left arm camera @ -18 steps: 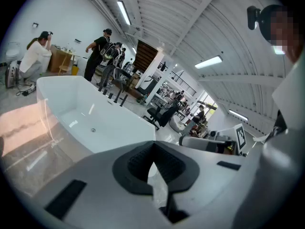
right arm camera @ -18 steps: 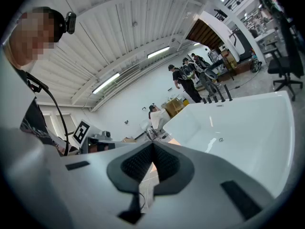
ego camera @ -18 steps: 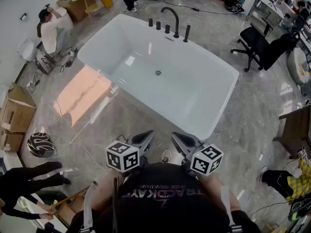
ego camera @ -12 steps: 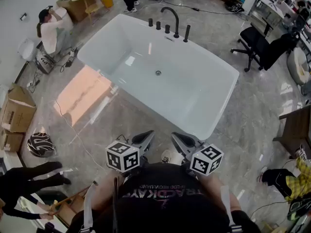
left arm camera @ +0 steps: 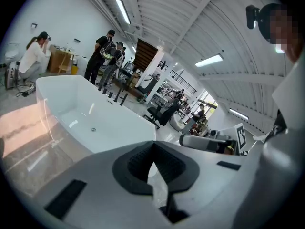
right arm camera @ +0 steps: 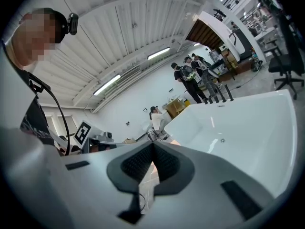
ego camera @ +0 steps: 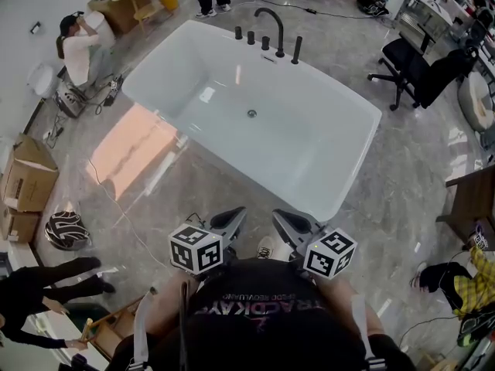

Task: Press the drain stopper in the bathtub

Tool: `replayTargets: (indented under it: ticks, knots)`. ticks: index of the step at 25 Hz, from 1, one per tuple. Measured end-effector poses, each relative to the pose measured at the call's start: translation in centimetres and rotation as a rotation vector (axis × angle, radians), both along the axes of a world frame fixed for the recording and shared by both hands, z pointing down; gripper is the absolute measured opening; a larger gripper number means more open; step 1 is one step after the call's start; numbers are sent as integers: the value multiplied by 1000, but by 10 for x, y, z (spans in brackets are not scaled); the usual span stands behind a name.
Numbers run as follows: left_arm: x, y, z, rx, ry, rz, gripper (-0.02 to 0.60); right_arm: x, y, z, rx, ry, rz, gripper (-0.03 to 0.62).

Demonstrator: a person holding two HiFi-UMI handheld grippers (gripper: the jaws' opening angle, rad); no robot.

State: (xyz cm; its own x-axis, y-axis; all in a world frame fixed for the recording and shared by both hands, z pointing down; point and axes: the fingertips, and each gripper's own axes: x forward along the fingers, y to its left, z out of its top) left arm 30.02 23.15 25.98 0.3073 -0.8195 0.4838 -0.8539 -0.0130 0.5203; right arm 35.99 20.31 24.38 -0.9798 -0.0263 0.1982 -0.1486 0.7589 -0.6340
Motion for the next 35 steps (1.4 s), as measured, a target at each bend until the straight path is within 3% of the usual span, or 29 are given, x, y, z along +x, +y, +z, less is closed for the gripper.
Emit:
replayTargets:
  ticks: [6,35]
  knots:
    - [-3,1,0,-4,-2,-12,3,-3,-1,-4,46,5,-8,12]
    - [-79,44,-4,-23,44,-117,3,-77,26,-6,-14,33,-74,11]
